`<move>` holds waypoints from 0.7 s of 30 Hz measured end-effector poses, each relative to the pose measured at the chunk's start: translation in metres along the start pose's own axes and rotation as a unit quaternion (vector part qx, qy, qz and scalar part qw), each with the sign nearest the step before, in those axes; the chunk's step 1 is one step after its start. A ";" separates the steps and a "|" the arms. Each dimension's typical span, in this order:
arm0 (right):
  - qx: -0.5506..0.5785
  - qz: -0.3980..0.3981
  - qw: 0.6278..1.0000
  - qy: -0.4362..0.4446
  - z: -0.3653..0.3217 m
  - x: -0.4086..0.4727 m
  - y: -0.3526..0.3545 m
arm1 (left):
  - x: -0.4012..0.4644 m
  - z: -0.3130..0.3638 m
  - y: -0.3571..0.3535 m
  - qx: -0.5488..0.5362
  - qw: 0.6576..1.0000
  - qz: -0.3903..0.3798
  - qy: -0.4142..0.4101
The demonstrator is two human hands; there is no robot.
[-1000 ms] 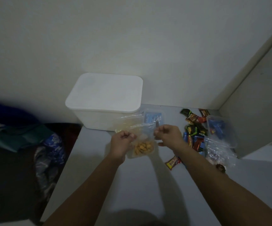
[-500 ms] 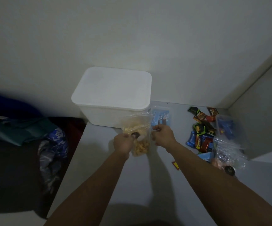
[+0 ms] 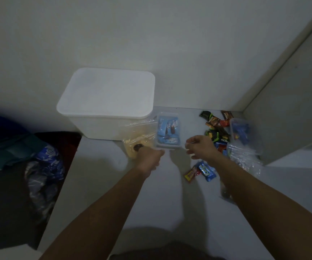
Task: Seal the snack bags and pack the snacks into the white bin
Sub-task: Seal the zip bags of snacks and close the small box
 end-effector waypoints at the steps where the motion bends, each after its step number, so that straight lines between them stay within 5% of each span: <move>1: -0.002 0.009 1.000 -0.007 0.007 -0.001 0.012 | -0.001 0.002 -0.011 0.007 1.000 -0.025 -0.001; 14: -0.058 0.261 0.954 -0.133 0.125 -0.059 0.159 | -0.023 0.016 -0.176 0.126 0.973 -0.192 -0.022; 21: 0.044 0.171 0.971 -0.159 0.165 -0.055 0.160 | -0.041 0.015 -0.238 0.193 0.937 -0.292 -0.017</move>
Point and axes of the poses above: each hand's wrist, its own x-axis towards the middle knuckle, its own y-axis out of the back of the hand, z = x × y, the point moved 4 cm from there along x, towards the middle knuckle, and after that the axes turned 4 degrees about -z, right-handed, at the moved point
